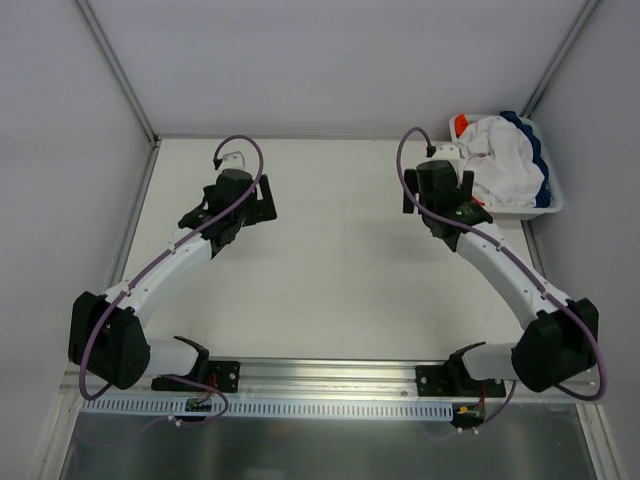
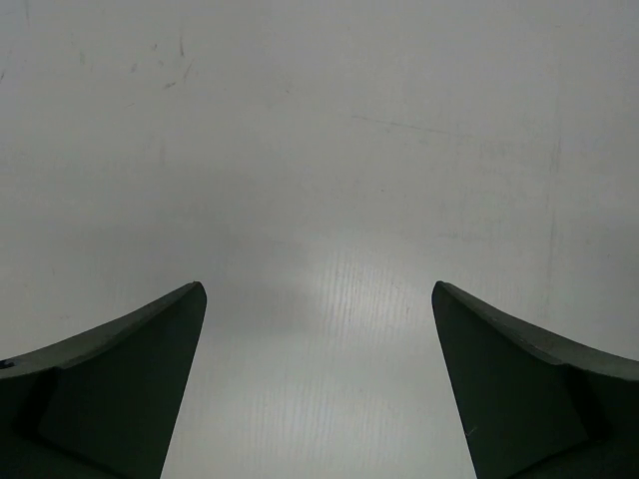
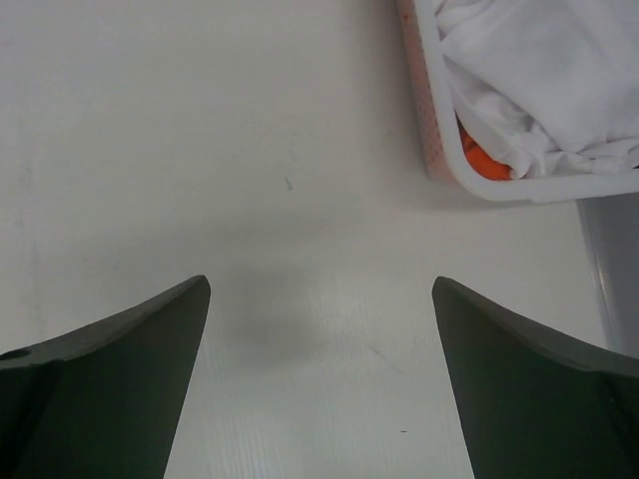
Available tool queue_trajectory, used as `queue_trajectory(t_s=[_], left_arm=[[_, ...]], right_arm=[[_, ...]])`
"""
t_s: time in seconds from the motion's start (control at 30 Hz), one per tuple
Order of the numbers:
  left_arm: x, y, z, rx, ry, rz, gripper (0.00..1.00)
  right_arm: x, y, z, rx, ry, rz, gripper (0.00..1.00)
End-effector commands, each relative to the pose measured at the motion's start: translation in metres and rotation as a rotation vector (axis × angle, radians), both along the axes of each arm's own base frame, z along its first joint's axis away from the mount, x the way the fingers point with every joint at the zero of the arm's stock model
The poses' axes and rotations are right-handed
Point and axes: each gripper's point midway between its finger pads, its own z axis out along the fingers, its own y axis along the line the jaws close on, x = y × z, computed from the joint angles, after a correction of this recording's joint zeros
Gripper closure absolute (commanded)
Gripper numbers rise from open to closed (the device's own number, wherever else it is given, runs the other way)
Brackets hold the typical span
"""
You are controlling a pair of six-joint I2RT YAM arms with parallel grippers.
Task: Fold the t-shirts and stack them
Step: Grab the tshirt from the pile
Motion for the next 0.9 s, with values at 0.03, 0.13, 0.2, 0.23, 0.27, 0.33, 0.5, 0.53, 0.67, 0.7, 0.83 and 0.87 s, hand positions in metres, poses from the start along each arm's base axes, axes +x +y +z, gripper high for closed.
queue_trajectory(t_s=[0.03, 0.13, 0.2, 0.23, 0.27, 0.33, 0.5, 0.53, 0.67, 0.7, 0.83, 0.87], left_arm=[[0.003, 0.01, 0.012, 0.051, -0.033, 0.019, 0.01], [0.003, 0.011, 0.009, 0.061, -0.028, 0.023, 0.01], [0.001, 0.013, 0.006, 0.071, -0.024, 0.021, 0.01], [0.0, 0.014, 0.006, 0.075, -0.024, 0.022, 0.01], [-0.001, 0.015, 0.005, 0.078, -0.025, 0.025, 0.01], [-0.003, 0.018, 0.006, 0.079, -0.031, 0.034, 0.01], [-0.004, 0.015, 0.01, 0.076, -0.066, -0.005, 0.01], [-0.004, 0.015, 0.01, 0.077, -0.072, -0.007, 0.01], [-0.004, 0.017, 0.008, 0.087, -0.079, -0.004, 0.01], [-0.003, 0.017, 0.008, 0.087, -0.082, -0.004, 0.01], [-0.002, 0.016, 0.004, 0.083, -0.07, -0.001, 0.01], [-0.002, 0.015, 0.003, 0.08, -0.068, -0.004, 0.01]], right_arm=[[0.029, -0.028, 0.015, -0.107, -0.018, -0.137, 0.01], [0.068, -0.038, 0.012, -0.096, -0.022, -0.125, 0.01], [0.105, -0.065, 0.007, -0.032, 0.006, -0.186, 0.01], [0.118, -0.073, 0.005, -0.009, 0.016, -0.2, 0.0], [0.125, -0.095, 0.0, 0.002, 0.049, -0.244, 0.01], [0.158, -0.109, 0.003, -0.001, 0.039, -0.268, 0.01], [0.198, -0.162, 0.002, -0.043, 0.07, -0.351, 0.01], [0.21, -0.177, 0.002, -0.017, 0.056, -0.377, 0.01], [0.223, -0.193, -0.015, 0.074, 0.082, -0.365, 0.02], [0.223, -0.197, -0.016, 0.072, 0.087, -0.37, 0.03], [0.209, -0.202, -0.028, 0.047, 0.141, -0.393, 0.06], [0.2, -0.203, -0.033, 0.041, 0.165, -0.399, 0.06]])
